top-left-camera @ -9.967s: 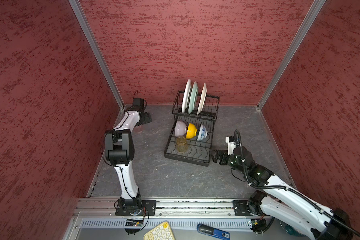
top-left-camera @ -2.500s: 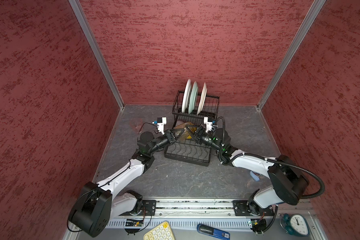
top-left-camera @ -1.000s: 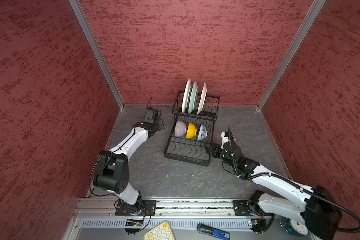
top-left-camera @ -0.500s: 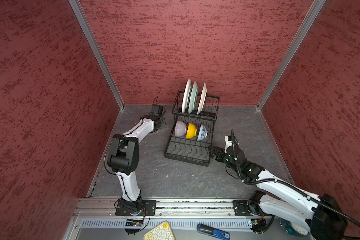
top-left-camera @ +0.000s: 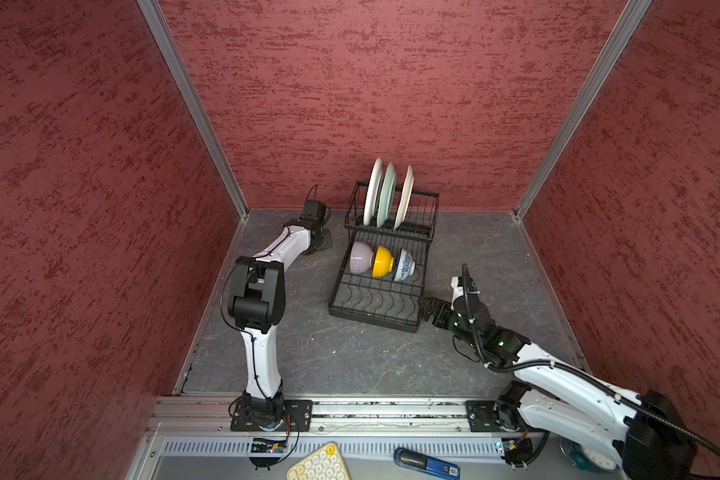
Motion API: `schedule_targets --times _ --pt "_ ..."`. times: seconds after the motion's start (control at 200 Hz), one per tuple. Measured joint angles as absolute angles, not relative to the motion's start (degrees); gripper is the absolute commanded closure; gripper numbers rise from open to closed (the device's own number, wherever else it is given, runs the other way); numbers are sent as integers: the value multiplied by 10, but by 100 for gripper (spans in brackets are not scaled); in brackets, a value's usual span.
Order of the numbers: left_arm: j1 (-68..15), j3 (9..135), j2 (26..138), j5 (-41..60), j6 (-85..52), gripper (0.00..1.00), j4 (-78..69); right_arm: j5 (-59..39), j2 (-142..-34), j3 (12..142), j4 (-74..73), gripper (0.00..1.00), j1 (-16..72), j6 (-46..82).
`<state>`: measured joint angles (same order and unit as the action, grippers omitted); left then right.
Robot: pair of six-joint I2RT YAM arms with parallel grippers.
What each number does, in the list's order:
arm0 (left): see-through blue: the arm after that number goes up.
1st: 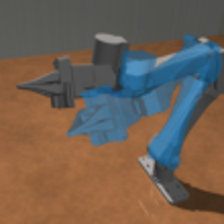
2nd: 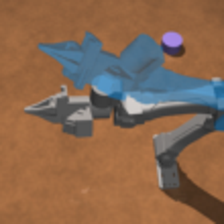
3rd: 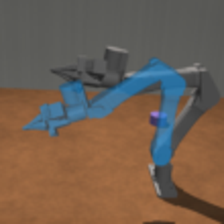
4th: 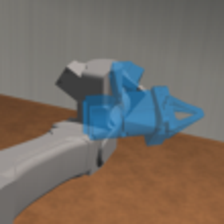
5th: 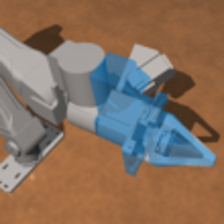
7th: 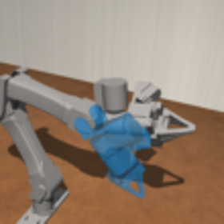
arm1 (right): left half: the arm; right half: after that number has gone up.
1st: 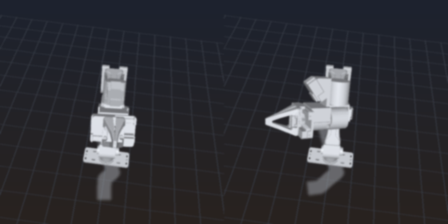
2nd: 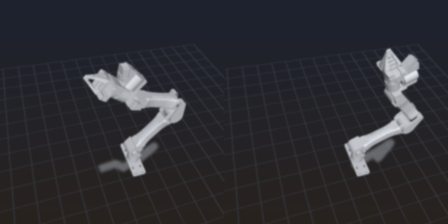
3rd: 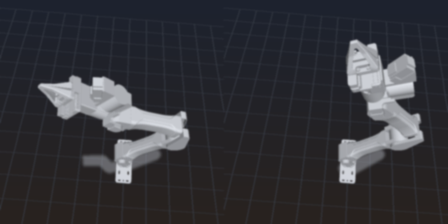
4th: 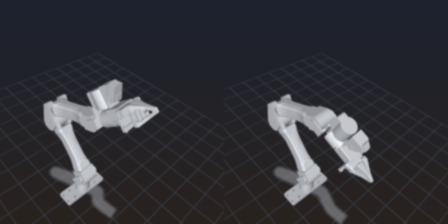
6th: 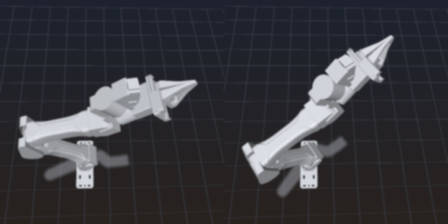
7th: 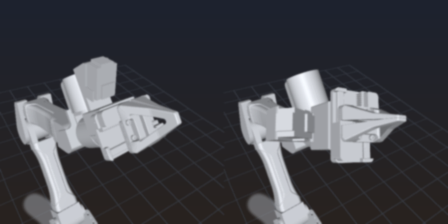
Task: Unload the mixed dishes from the dish rack
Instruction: 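Set the amber glass beside the pink glass with the left gripper while the right withdraws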
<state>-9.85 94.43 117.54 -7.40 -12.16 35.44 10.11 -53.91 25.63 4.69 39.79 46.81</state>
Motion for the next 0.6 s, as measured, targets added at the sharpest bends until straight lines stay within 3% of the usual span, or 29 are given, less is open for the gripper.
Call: schedule_targets --times 0.17,0.195,0.25,0.596 --pt "-90 966 1182 -73 -110 37 365 104 -526 247 56 1 398 474" --pt "-89 967 1182 -72 -107 29 365 104 -524 246 57 1 398 474" --pt "-90 968 1182 -70 -109 0 363 104 -521 244 58 1 398 474" --pt "-90 933 1122 -46 -111 1 347 97 -526 245 54 1 398 456"
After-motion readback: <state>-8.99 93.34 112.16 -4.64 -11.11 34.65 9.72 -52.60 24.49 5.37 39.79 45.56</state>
